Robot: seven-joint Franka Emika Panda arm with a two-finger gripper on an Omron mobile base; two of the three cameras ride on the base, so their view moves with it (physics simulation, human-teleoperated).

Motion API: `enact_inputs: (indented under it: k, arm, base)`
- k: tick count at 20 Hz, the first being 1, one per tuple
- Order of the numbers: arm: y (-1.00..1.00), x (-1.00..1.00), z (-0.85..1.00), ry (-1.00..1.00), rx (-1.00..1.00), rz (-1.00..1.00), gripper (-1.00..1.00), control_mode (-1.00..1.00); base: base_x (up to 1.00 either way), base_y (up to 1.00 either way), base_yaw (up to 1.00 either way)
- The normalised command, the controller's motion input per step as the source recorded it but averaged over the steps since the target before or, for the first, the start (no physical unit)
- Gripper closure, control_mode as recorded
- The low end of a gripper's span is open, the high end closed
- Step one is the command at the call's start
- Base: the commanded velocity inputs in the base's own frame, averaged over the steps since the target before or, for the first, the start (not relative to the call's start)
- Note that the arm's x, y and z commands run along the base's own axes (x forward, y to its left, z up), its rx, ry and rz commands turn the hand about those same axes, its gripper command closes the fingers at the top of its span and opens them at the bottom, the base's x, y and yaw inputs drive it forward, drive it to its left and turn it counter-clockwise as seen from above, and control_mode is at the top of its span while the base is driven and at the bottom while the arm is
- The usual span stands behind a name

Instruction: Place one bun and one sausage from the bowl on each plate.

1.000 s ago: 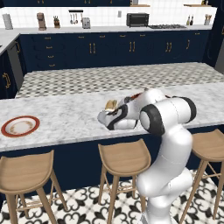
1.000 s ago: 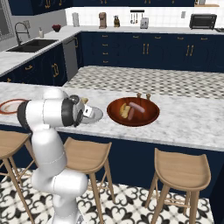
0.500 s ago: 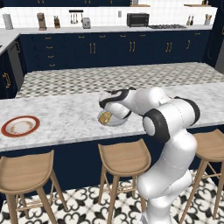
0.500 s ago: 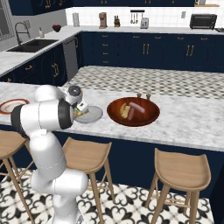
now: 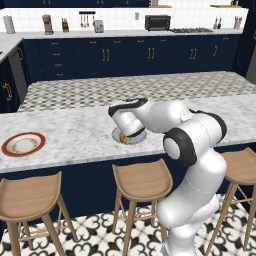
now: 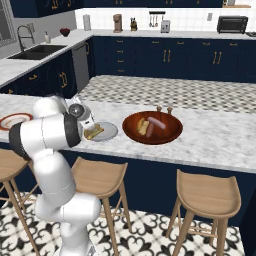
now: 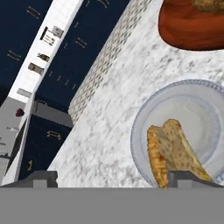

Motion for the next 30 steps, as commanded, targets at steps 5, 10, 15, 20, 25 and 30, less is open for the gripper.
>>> enact_inputs:
  k: [5, 10, 15, 20, 25, 30]
  arm:
    - [-0.82, 0.01, 0.37, 0.0, 0.0, 0.11, -1.0, -1.0]
    - [-0.84, 0.18, 0.44, 0.02, 0.0, 0.19, -1.0, -1.0]
    - [-0.74, -0.03, 0.02, 0.0, -0.15, 0.22, -1.0, -1.0]
    - [-0.61, -0.04, 0.0, 0.02, -0.34, 0.15, -1.0, -1.0]
    - [-0.64, 0.0, 0.0, 0.0, -0.32, 0.12, -1.0, -1.0]
    - [-0.75, -0.07, 0.0, 0.15, -0.26, 0.13, -1.0, -1.0]
  base:
    - [0.0, 0.0, 0.0]
    - [0.0, 0.0, 0.0]
    - [0.0, 0.0, 0.0]
    - [0.0, 0.0, 0.0]
    - [0.0, 0.0, 0.0]
    - [0.0, 0.0, 0.0]
